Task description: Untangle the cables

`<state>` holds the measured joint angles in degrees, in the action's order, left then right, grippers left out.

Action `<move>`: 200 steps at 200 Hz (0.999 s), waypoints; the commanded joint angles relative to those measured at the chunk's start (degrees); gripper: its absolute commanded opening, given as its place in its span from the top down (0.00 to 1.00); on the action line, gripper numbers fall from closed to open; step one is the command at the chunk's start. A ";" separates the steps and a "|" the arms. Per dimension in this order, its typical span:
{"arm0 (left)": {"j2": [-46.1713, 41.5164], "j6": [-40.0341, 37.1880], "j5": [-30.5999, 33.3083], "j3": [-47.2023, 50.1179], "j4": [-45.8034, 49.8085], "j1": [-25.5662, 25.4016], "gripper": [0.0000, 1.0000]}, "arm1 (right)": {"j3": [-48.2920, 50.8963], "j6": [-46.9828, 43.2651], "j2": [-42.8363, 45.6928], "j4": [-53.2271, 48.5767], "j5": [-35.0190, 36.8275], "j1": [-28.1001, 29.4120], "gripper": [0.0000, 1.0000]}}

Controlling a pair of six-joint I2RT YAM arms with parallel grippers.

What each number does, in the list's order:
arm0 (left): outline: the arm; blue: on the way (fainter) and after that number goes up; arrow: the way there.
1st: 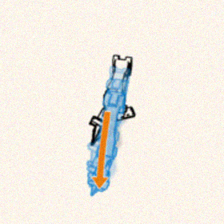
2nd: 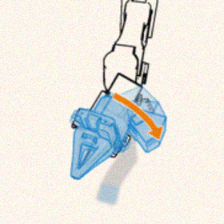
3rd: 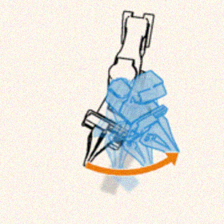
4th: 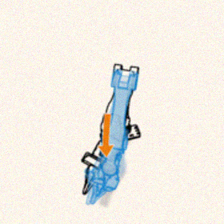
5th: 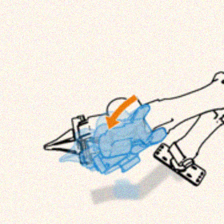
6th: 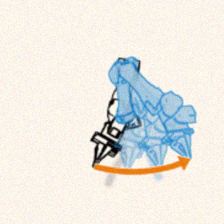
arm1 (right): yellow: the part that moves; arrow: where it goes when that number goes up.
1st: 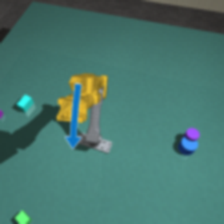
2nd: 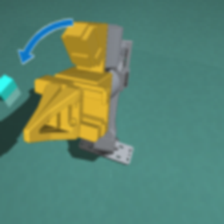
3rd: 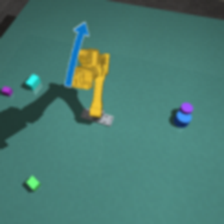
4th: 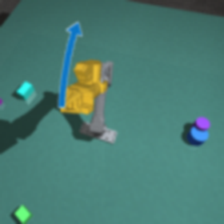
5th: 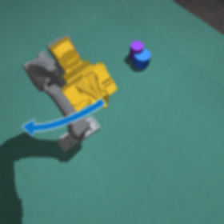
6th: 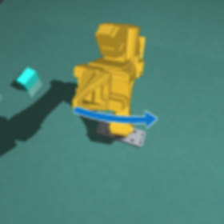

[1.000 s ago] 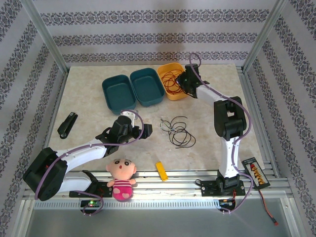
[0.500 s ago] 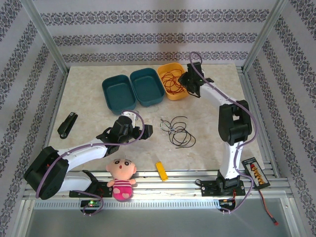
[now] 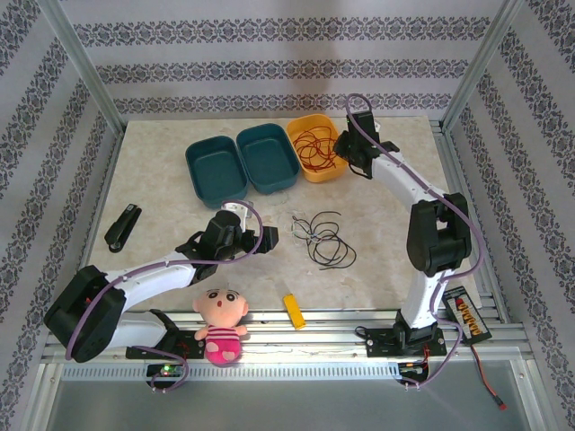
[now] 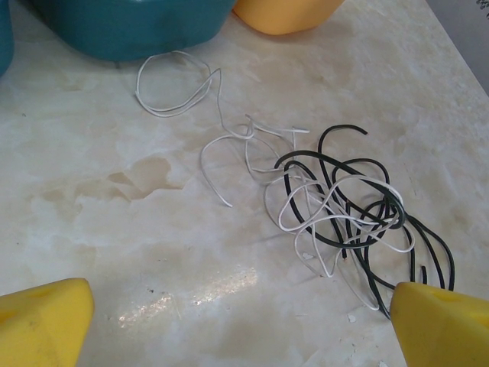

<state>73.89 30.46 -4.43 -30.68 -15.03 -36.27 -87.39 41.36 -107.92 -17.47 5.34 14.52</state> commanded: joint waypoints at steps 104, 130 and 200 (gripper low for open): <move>0.61 1.18 -0.84 -2.22 -0.88 0.41 0.01 | -22.43 -10.11 -18.58 -12.88 5.03 1.42 0.78; 0.91 1.23 -0.78 -2.26 -0.93 0.36 0.01 | -21.80 -10.28 -19.78 -13.44 5.90 1.47 0.79; 1.65 1.24 -1.05 -2.48 -1.23 0.41 0.01 | -21.67 -11.36 -22.24 -13.46 3.84 1.72 0.86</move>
<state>75.29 30.94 -4.54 -31.53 -15.00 -36.27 -107.77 31.07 -128.33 -29.43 9.43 15.53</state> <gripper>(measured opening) 0.993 0.159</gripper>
